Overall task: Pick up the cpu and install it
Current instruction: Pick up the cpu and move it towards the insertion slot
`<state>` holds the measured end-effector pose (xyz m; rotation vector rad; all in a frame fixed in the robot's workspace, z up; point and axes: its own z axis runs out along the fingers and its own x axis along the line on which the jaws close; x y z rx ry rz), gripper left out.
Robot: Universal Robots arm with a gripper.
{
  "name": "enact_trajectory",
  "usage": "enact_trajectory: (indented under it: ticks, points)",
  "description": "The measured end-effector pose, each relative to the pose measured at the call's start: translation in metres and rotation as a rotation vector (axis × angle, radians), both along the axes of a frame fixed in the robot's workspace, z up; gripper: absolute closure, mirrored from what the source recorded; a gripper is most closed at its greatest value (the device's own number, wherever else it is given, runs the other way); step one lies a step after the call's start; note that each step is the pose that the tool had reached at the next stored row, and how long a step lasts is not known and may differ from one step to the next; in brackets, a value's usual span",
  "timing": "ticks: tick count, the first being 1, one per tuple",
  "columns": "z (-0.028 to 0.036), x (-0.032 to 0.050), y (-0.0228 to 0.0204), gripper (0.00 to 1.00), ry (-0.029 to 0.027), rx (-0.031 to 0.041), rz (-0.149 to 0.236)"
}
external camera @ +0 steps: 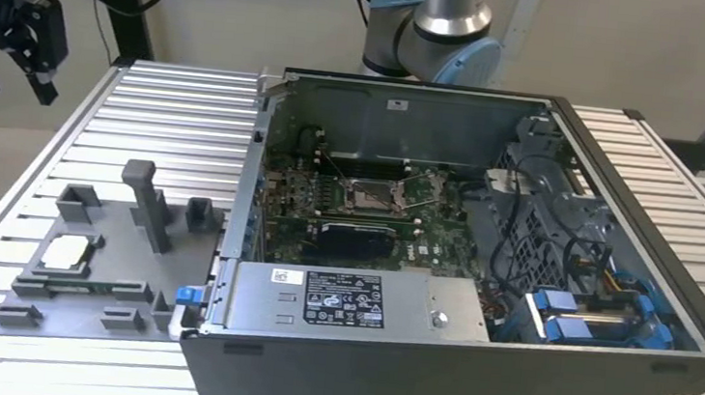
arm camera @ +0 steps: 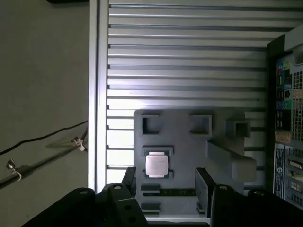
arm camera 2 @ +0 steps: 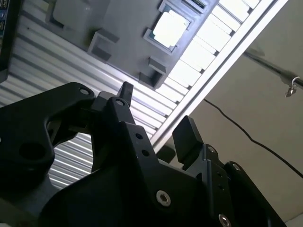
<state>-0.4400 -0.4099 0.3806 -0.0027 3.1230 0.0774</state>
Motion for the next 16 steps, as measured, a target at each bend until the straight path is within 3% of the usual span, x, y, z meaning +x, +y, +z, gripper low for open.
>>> enact_trajectory:
  ticks: [16]
  points:
    - [-0.0172,0.0033,-0.0013,0.0,-0.0118,0.0,0.0]
